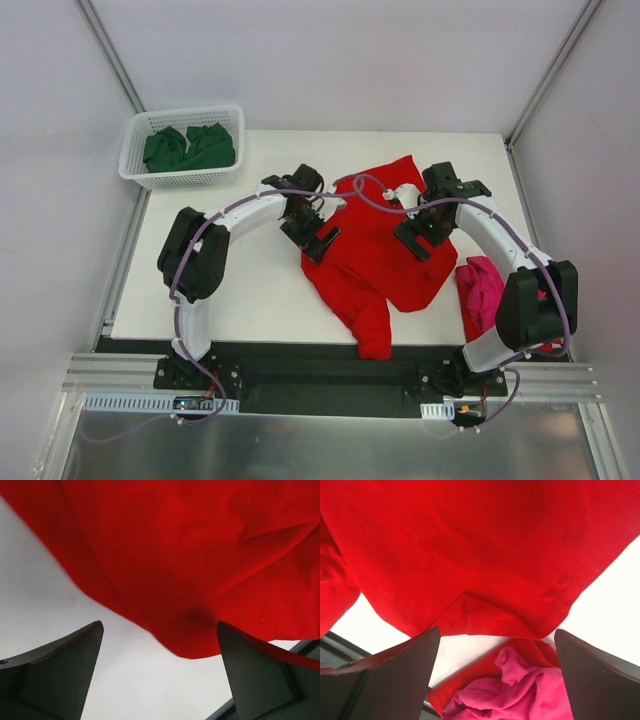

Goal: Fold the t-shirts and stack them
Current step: Flatten out the tshirt

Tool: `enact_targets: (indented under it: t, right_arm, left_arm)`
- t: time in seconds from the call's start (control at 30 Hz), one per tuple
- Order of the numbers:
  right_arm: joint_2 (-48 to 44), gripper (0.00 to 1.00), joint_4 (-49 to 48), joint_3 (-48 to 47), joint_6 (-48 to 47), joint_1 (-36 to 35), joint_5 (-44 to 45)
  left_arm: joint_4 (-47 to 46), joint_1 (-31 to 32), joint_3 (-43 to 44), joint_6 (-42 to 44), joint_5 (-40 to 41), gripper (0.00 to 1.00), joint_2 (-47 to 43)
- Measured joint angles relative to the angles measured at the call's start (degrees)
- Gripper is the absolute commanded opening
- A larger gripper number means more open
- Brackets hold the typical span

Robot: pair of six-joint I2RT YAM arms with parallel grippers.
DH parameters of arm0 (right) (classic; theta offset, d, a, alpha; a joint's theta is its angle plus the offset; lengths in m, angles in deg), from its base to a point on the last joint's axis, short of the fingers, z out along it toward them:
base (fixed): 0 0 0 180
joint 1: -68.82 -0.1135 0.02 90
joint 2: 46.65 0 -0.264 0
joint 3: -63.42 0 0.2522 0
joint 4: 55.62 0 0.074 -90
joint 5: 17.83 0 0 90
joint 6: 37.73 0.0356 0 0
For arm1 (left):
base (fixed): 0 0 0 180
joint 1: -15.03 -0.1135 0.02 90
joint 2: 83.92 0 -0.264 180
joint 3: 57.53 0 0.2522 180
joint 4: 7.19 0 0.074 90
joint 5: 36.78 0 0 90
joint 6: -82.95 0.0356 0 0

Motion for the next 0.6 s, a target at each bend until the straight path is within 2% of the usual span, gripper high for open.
enact_targets:
  t: [0.07,0.13,0.2,0.23,0.4,0.6]
  right_arm:
    - [0.0,1.00,0.4,0.2,-0.1,0.0,-0.7]
    - [-0.1,1.00,1.0,0.2,-0.1,0.0,-1.7]
    - [-0.1,1.00,1.6,0.2,-0.1,0.0,-2.6]
    - [-0.1,1.00,1.8,0.2,-0.1,0.0,-3.0]
    - [-1.0,1.00,2.2,0.6,-0.3,0.0,-4.0]
    - [-2.0,1.00,2.5,2.2,-0.5,0.0,-4.6]
  left_arm:
    - [0.5,1.2,-0.8,-0.3,0.0,0.91,1.0]
    - [1.0,2.1,-0.9,-0.6,-0.2,0.59,2.0]
    - [1.2,2.2,-0.8,-1.3,-0.3,0.11,2.6]
    - [1.3,2.1,-0.7,-1.1,-0.2,0.00,2.8]
    - [2.4,2.1,1.9,-1.0,2.5,0.00,2.8]
    - [5.0,2.1,12.2,2.8,13.3,0.00,0.2]
